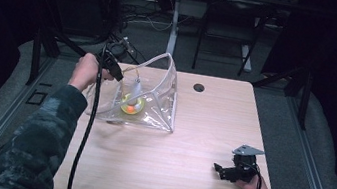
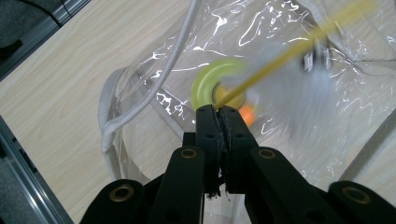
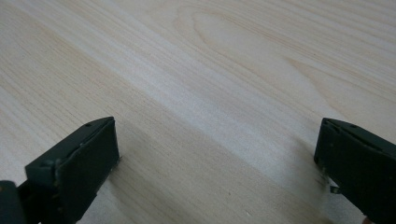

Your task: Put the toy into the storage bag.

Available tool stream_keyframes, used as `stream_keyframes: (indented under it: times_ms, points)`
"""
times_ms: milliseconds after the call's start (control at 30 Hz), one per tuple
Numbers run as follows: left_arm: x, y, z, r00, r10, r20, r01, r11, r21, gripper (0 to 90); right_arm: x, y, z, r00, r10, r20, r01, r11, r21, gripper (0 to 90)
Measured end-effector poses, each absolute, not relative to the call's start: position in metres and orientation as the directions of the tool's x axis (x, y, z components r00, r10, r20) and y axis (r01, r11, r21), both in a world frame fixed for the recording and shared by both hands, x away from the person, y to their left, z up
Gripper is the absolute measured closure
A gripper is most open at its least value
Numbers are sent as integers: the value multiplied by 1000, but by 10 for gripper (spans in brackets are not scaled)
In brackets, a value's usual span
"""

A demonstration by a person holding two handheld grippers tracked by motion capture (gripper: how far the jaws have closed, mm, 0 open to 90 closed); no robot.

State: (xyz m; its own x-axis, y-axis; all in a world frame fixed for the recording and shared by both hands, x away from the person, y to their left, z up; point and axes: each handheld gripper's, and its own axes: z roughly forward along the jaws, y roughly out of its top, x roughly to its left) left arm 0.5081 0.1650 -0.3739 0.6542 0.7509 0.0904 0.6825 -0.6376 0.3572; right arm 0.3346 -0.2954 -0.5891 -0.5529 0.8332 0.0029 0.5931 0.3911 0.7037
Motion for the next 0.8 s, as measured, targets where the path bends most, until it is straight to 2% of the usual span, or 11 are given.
stream_keyframes:
  times_ms: [233, 433, 800]
  points:
    - [499, 176, -365, 649, 758, 69, 680, -618, 395, 846, 335, -295, -589, -554, 832, 3, 593, 393, 703, 0]
    - [484, 185, -352, 653, 757, 35, 668, -597, 444, 756, 335, -295, -589, -553, 833, 3, 592, 391, 705, 0]
    - [454, 204, -333, 616, 787, 23, 682, -548, 484, 386, 334, -295, -589, -554, 832, 2, 593, 393, 703, 0]
